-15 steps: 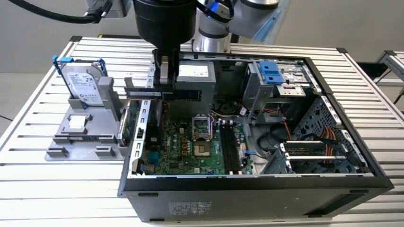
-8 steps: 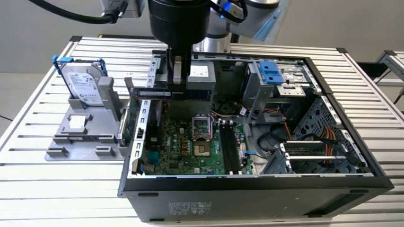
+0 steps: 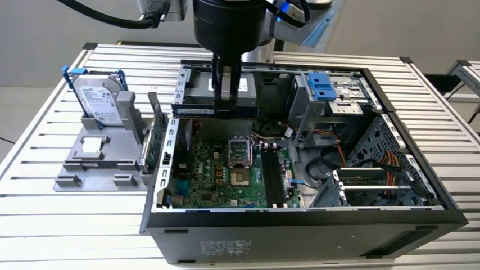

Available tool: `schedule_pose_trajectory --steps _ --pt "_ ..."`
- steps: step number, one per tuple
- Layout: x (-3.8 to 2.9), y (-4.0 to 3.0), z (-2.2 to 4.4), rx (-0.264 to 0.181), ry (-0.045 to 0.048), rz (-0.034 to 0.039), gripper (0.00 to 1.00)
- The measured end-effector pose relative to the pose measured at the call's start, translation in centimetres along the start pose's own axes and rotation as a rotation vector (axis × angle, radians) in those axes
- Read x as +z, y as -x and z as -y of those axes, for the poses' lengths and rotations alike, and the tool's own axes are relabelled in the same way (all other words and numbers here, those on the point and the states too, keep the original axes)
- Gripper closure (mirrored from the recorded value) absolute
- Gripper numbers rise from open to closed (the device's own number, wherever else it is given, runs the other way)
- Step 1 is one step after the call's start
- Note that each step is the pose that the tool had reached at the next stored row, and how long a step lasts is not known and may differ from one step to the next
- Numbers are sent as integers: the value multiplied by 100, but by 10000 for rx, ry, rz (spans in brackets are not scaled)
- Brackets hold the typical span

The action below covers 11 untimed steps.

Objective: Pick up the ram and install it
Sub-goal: 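Pick up the ram and move it above insertion slot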

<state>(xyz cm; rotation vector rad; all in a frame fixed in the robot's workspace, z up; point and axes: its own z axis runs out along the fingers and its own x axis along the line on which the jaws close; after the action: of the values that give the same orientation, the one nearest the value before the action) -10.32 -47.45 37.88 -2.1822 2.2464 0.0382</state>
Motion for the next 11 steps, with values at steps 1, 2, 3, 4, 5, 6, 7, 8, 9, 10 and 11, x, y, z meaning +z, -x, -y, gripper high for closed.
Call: schedule_pose_trajectory --steps 1,2,3,4,5,6,7,8,9,10,11 --pt "-1 1 21 0 0 0 100" --pt "-2 1 41 0 0 0 100" --pt "-3 2 65 0 1 -1 100" --pt "-4 3 87 0 0 0 100" --pt "-5 3 108 0 0 -1 100" --pt "-6 4 130 0 0 0 100" --pt "-7 5 154 0 1 0 100" --pt "-8 5 176 0 1 0 100" --pt "-9 6 197 0 1 -1 100" --pt "-10 7 217 0 1 0 100" --pt "-11 7 239 0 1 -1 100"
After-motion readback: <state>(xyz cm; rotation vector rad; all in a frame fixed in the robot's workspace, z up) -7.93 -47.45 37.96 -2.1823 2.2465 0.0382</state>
